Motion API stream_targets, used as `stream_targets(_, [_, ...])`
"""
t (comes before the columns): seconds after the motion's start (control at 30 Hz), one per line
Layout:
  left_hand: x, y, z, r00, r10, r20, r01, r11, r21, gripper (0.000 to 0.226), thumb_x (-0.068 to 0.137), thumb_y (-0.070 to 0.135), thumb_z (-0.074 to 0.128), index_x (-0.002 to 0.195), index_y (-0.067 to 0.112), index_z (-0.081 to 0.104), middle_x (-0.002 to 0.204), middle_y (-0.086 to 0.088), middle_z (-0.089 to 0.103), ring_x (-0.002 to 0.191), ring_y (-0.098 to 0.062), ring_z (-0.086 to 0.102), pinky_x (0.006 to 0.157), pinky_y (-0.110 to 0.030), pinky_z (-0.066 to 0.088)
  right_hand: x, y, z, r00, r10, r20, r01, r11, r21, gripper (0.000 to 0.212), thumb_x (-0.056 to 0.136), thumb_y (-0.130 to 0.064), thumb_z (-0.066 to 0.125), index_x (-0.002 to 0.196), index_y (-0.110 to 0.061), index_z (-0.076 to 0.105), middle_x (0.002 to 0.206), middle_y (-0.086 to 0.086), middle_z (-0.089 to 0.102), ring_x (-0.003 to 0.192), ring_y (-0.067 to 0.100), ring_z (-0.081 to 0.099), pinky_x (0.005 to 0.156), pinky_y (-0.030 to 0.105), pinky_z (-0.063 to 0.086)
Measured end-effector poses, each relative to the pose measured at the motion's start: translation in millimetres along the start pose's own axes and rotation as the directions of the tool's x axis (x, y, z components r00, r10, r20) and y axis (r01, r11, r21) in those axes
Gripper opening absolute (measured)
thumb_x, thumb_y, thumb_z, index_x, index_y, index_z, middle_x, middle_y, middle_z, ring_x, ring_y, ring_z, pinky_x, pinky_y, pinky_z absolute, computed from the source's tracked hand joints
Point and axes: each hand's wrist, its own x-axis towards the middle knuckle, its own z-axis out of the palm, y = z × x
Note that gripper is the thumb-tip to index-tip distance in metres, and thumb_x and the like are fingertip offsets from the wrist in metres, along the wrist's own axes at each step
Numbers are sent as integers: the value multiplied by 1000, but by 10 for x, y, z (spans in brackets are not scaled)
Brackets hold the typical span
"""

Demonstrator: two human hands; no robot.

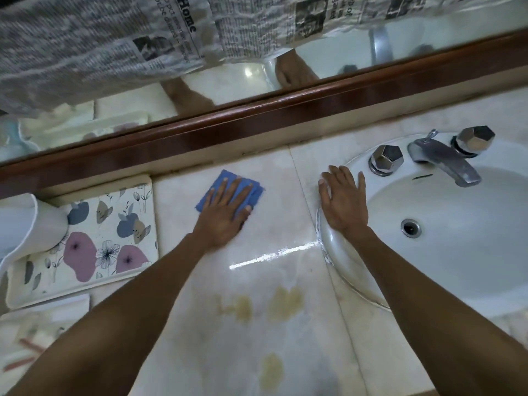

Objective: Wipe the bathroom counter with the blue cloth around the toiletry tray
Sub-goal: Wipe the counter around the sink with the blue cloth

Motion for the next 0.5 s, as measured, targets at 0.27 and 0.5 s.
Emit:
stream_targets(0.27, [410,1041,328,975,-212,-70,212,977,-9,61,105,54,18,160,33,1,169,3,-6,155,-28,-10,119,-49,-15,-26,-10,28,1000,-1,-3,1,1000,-18,42,104,-36,28,128,-17,57,145,1,49,141,18,34,121,50,12])
stream_targets(0.5, [-621,943,492,979,203,-14,-203,979,-34,52,108,44,26,158,38,18,168,12,6,155,-14,-5,124,-41,-8,-212,-89,3,999,51,9,-52,998,42,51,104,-35,20,131,-11,57,154,8,41,148,24,26,122,48,15])
